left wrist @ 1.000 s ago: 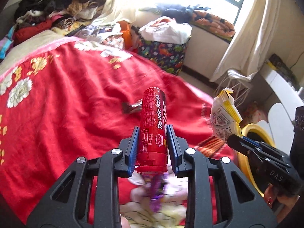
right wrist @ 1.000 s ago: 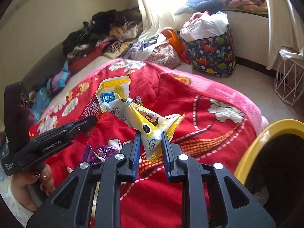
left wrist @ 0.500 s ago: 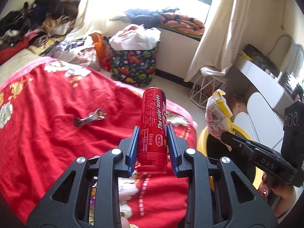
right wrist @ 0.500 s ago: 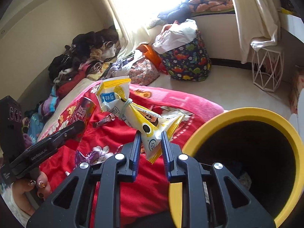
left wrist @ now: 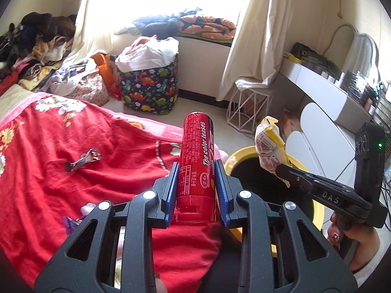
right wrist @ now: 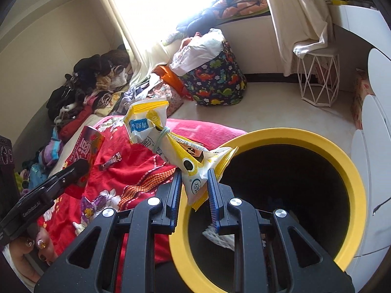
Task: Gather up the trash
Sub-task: 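Carry the yellow wrapper and red tube in both tools over the bin, then open both tools to drop the yellow wrapper and red tube into the bin, then move both tools back over the bed toward the purple and brown wrappers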
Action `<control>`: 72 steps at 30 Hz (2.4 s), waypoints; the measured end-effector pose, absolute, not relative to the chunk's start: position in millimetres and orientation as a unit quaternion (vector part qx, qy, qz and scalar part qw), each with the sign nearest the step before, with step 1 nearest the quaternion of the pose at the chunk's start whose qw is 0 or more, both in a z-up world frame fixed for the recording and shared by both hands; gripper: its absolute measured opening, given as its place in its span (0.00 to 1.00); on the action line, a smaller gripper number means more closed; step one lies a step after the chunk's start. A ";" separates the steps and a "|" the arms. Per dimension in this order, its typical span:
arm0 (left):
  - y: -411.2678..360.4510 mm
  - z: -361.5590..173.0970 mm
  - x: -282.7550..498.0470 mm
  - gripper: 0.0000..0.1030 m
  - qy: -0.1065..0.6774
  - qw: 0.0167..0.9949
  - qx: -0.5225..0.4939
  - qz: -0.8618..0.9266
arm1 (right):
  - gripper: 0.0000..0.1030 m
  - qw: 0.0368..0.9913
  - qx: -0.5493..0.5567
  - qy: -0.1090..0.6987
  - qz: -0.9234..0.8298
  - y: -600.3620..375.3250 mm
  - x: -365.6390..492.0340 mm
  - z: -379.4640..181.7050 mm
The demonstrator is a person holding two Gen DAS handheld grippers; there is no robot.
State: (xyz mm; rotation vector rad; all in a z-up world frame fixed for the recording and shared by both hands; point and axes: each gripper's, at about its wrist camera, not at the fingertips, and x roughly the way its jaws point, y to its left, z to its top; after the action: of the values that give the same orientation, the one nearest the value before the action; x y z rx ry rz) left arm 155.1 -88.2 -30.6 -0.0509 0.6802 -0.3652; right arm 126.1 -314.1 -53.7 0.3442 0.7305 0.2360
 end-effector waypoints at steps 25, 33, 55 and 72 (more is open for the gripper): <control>-189.1 -53.4 126.6 0.45 0.344 0.893 0.048 -0.286 | 0.51 0.901 0.254 0.352 0.005 -405.7 101.3 -73.5; -178.7 -52.3 124.9 0.88 0.327 0.911 0.043 -0.248 | 0.57 0.909 0.242 0.339 0.002 -403.3 98.2 -68.0; -64.9 -33.2 137.9 0.89 0.301 0.946 0.000 -0.121 | 0.65 0.920 0.150 0.336 0.133 -296.2 132.9 -31.3; 29.0 -69.4 146.8 0.89 0.349 0.935 -0.048 -0.047 | 0.74 0.902 0.081 0.368 0.211 -172.3 194.2 -33.4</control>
State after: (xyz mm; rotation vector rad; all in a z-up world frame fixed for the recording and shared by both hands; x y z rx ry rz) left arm 146.8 29.0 -69.4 -0.0989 0.7127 -0.0956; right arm 194.2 -172.3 -33.4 0.1668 0.7608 0.4370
